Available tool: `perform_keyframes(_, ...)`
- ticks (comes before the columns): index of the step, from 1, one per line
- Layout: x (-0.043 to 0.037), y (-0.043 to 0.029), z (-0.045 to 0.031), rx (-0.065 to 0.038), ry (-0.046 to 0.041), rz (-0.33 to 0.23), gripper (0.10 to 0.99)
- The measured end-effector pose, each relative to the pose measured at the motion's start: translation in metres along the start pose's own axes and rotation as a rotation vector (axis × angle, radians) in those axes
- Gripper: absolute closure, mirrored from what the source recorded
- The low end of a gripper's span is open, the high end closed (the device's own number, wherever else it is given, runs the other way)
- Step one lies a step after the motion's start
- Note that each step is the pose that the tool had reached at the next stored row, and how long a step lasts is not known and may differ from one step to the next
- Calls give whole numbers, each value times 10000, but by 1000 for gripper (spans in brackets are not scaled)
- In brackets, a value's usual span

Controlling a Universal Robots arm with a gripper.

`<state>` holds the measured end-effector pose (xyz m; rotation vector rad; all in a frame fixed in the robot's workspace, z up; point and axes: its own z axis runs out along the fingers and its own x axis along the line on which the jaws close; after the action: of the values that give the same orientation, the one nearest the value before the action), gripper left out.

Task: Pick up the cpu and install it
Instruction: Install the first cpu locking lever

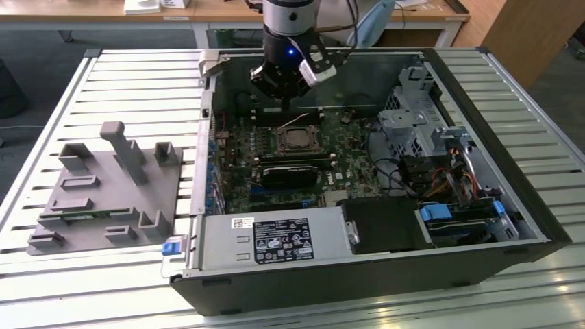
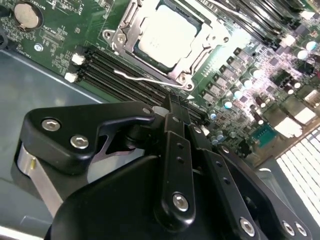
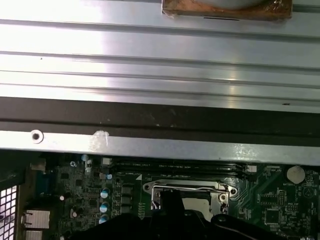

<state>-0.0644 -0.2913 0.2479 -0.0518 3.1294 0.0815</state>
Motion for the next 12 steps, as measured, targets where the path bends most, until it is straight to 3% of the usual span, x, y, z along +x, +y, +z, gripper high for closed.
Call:
perform_keyframes(6,-141,7,102,-1,17,3,980)
perform_keyframes(12,-183,27,203,0,19,4,980)
